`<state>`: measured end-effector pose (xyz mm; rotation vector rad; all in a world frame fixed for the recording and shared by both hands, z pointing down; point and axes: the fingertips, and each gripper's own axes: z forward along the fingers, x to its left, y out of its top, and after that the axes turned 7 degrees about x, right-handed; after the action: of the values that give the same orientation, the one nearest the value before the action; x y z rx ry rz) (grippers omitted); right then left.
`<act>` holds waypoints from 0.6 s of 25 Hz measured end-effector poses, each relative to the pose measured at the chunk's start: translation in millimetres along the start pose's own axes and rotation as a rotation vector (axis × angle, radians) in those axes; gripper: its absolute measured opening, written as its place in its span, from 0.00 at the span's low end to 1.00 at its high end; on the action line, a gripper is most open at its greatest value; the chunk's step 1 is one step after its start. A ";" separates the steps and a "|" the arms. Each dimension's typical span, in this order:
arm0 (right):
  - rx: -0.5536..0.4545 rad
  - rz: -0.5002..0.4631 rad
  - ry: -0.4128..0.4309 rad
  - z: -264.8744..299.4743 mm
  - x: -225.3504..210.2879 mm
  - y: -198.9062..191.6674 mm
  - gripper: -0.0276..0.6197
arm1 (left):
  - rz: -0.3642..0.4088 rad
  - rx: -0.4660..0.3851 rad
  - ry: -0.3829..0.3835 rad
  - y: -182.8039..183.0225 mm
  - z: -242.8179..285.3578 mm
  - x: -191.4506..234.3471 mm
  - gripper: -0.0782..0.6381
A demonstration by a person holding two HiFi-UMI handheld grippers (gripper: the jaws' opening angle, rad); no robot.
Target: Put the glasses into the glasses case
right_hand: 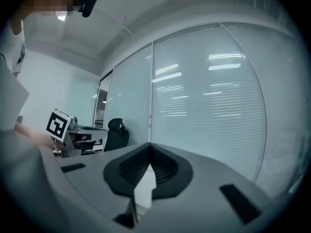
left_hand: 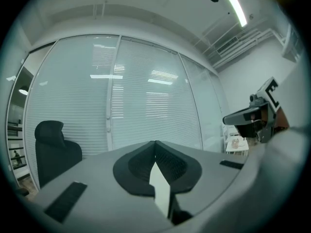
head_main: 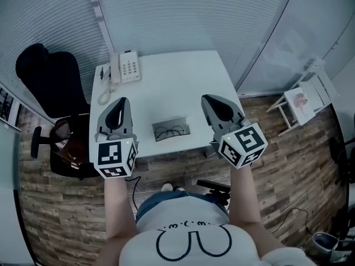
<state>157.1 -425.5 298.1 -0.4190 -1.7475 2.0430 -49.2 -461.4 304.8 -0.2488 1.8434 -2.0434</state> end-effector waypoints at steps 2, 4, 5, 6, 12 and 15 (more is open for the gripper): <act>-0.032 -0.024 -0.050 -12.2 -1.7 14.0 0.06 | 0.005 -0.021 -0.006 8.1 -2.4 -3.6 0.13; -0.052 -0.060 -0.102 -21.6 -3.0 24.2 0.06 | 0.012 -0.044 -0.010 16.7 -4.8 -6.7 0.13; -0.063 -0.073 -0.126 -25.3 -4.1 27.6 0.06 | 0.018 -0.054 -0.011 20.5 -6.1 -8.2 0.13; -0.072 -0.082 -0.150 -28.4 -5.5 30.0 0.06 | 0.023 -0.064 -0.012 24.2 -7.5 -9.6 0.13; -0.102 -0.112 -0.228 -38.4 -9.6 39.5 0.06 | 0.037 -0.112 -0.006 43.5 -15.4 -11.5 0.13; -0.121 -0.122 -0.239 -43.0 -9.5 44.0 0.06 | 0.040 -0.126 -0.003 49.5 -17.6 -12.1 0.13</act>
<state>181.0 -398.7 247.3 -0.1024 -1.9907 1.9735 -36.9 -444.0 255.3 -0.2455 1.9621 -1.9022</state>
